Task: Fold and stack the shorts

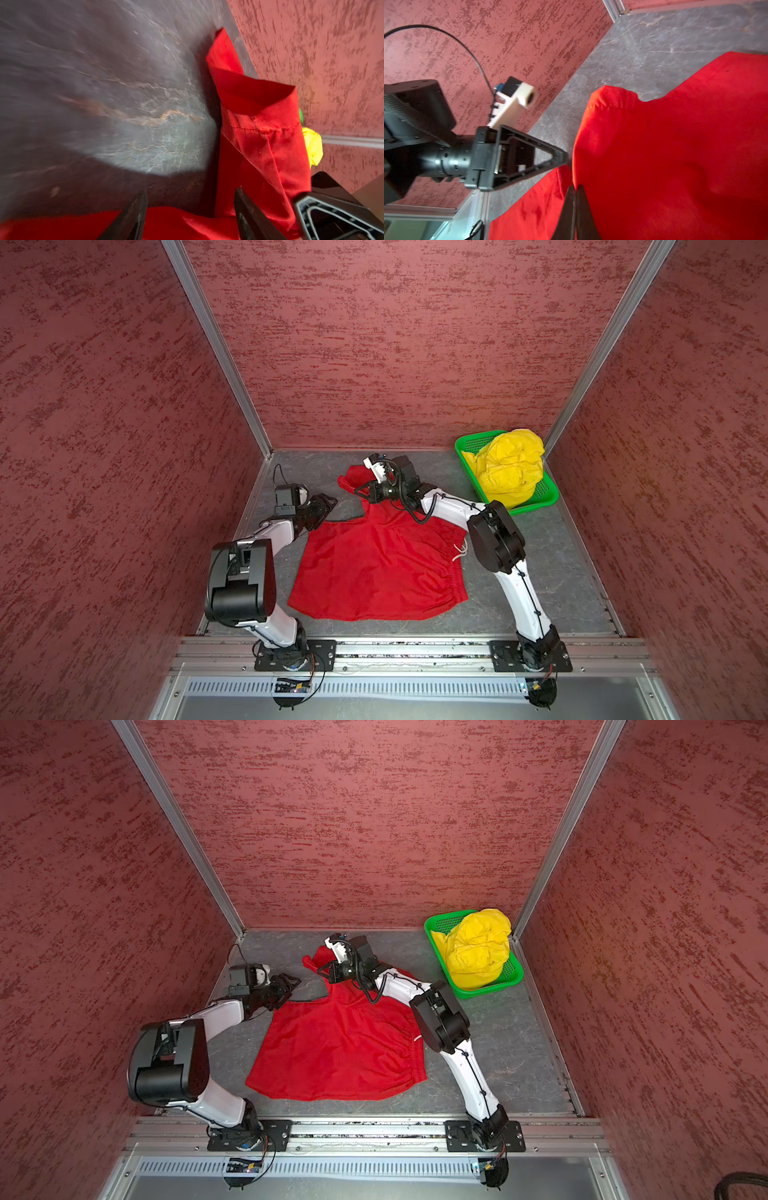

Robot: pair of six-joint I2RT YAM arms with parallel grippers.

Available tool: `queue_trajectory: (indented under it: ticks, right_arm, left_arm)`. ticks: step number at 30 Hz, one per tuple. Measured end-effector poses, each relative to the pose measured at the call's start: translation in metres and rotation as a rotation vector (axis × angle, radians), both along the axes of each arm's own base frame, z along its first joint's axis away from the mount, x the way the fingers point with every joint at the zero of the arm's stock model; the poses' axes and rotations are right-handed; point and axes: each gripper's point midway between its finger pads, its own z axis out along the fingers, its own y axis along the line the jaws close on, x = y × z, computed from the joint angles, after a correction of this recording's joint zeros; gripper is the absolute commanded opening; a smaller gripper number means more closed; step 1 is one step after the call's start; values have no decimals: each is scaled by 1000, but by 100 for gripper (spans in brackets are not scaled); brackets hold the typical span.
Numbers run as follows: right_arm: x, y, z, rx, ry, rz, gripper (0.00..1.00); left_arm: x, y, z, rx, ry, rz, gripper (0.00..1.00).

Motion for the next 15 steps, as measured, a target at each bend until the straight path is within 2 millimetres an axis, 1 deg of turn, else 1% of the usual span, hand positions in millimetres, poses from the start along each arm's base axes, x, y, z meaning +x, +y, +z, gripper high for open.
queue_trajectory:
  ticks: [5, 8, 10, 15]
  right_arm:
    - [-5, 1, -3, 8, 23, 17, 0]
    - [-8, 2, -6, 6, 35, 21, 0]
    - [-9, 1, -9, 3, 42, 20, 0]
    - [-9, 1, -10, 4, 55, 15, 0]
  left_arm:
    - [19, -20, -2, -47, -42, -25, 71]
    - [30, -30, 3, -85, -86, -26, 72]
    - [38, -34, 9, -109, -125, -21, 73]
    - [49, -34, 30, -157, -234, 12, 76]
